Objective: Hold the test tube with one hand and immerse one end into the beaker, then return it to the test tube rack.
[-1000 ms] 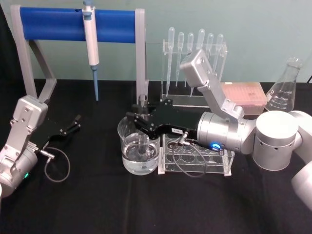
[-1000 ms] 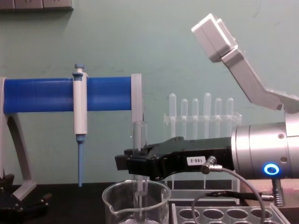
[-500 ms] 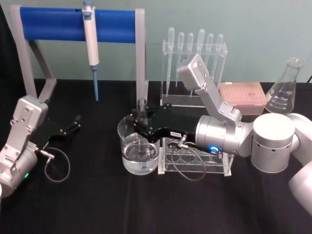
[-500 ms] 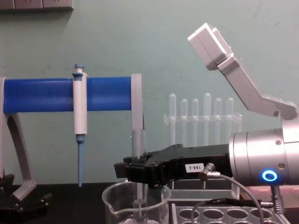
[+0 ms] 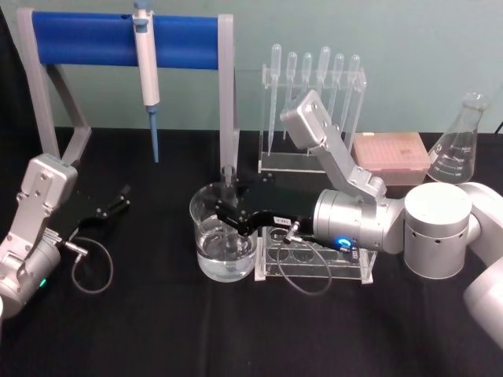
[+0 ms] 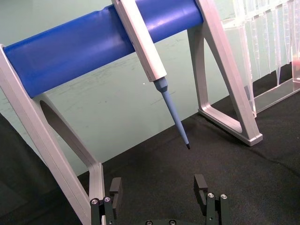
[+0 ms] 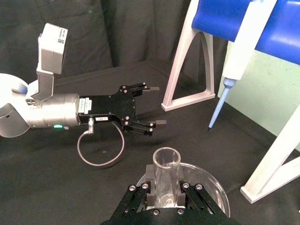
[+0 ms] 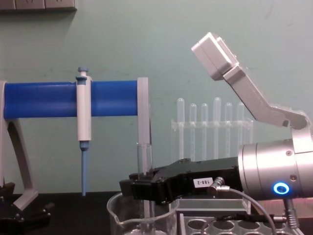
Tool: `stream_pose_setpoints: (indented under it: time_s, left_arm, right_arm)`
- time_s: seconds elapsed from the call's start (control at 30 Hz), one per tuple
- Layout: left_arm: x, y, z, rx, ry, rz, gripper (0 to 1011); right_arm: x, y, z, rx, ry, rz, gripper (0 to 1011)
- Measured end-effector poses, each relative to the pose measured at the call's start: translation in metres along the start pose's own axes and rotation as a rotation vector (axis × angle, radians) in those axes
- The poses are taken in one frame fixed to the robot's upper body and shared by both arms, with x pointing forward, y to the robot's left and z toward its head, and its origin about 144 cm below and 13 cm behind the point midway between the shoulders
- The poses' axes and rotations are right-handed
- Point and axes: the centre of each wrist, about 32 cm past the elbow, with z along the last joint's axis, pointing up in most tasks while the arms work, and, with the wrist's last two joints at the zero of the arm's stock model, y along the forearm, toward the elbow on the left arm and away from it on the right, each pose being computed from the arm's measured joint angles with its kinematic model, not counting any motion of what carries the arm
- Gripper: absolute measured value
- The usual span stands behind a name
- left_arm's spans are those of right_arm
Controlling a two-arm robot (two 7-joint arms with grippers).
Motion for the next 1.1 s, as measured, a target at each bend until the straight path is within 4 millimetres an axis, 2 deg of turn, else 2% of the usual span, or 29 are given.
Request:
stream_pose_setpoints:
  time_s: [1.1]
  left_arm:
    - [0.0000, 0.0000, 0.0000, 0.000, 0.000, 0.000, 1000]
  right_arm:
    - [0.0001, -0.0002, 0.0004, 0.001, 0.000, -0.001, 224]
